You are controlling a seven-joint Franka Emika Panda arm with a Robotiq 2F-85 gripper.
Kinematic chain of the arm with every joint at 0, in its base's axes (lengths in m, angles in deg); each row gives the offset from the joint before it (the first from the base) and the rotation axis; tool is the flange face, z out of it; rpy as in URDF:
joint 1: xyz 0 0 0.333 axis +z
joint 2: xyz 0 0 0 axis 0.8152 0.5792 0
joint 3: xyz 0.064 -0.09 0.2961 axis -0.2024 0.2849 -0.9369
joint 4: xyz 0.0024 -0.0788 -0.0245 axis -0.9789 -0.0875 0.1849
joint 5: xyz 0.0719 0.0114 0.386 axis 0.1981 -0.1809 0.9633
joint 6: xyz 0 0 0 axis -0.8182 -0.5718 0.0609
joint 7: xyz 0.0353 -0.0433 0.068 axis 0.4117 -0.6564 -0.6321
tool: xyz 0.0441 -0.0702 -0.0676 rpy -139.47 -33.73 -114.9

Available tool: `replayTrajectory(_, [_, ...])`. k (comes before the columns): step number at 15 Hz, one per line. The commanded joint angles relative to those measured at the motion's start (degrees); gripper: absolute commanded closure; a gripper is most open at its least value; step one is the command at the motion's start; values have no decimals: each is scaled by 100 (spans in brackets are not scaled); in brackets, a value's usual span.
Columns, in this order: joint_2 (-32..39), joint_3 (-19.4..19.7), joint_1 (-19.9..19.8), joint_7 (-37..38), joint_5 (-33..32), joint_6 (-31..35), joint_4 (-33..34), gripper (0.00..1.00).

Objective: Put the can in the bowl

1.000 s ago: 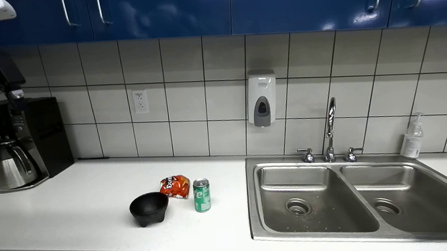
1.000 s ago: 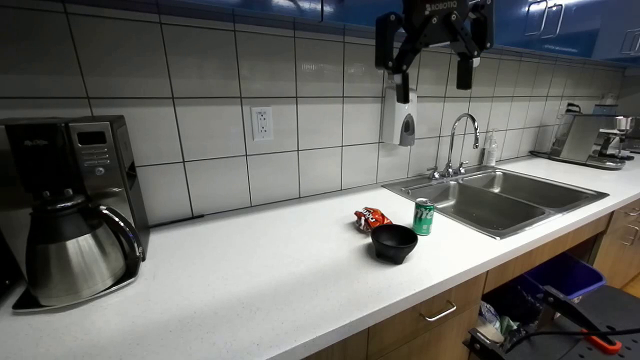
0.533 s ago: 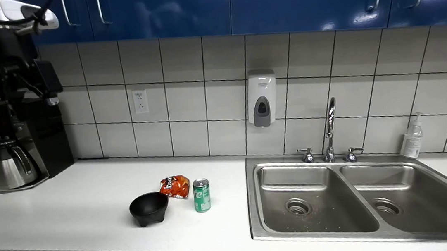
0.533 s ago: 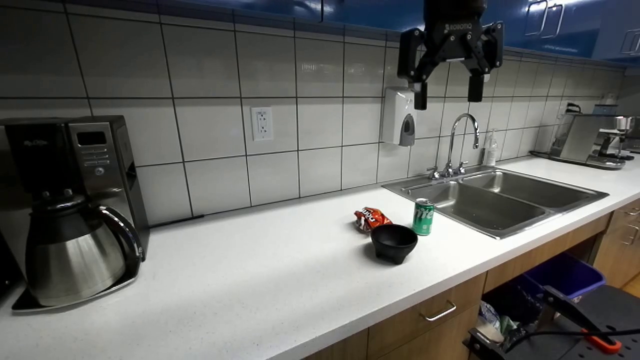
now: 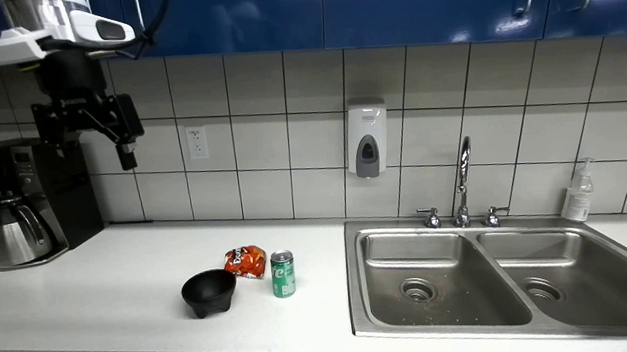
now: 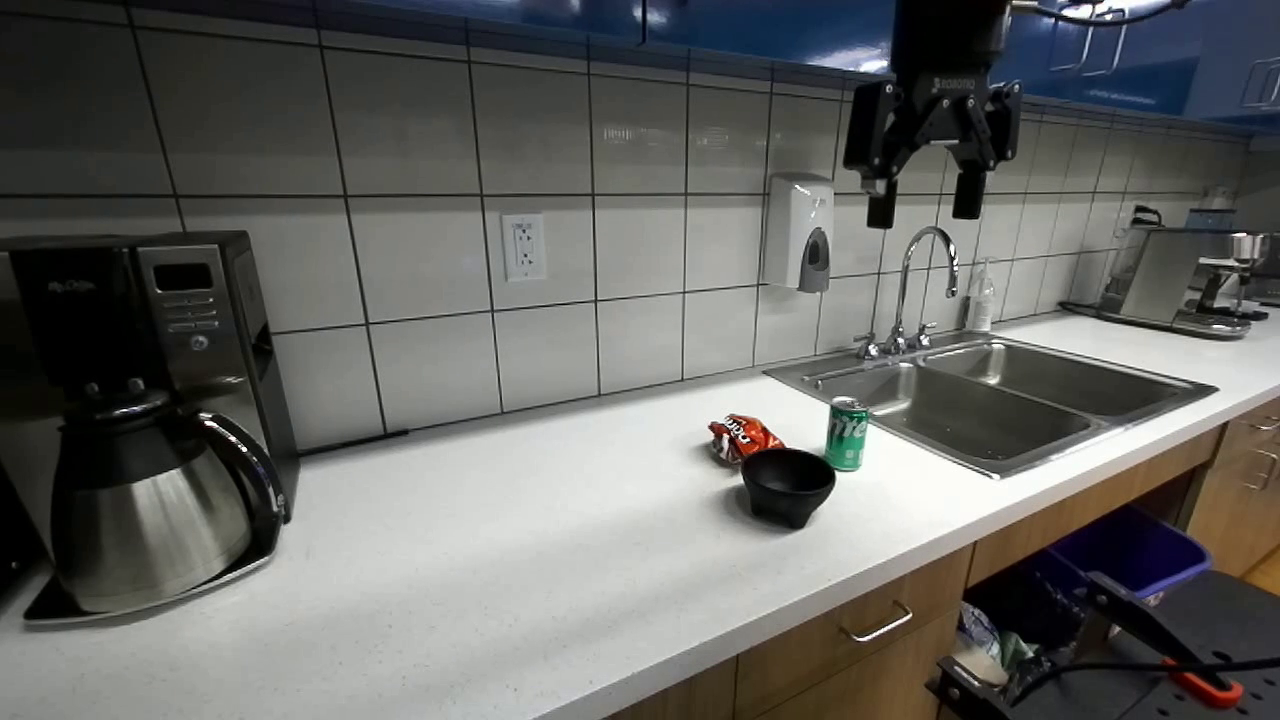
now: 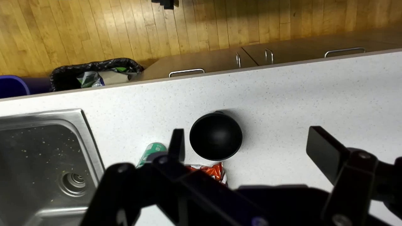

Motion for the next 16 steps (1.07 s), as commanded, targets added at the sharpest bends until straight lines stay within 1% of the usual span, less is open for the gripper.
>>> replayTrajectory(1, [85,326,-141,-703,-168,427,-114,0])
replayTrajectory(5, [345,698,-250,-1270,-157,730,-136,0])
replayTrajectory(8, [606,885,-329,-1545,-151,955,-112,0])
replayTrajectory(11, [862,986,-418,-1692,-164,1262,-119,0])
replayTrajectory(16, [1394,1059,-561,-1735,-187,1890,-103,0])
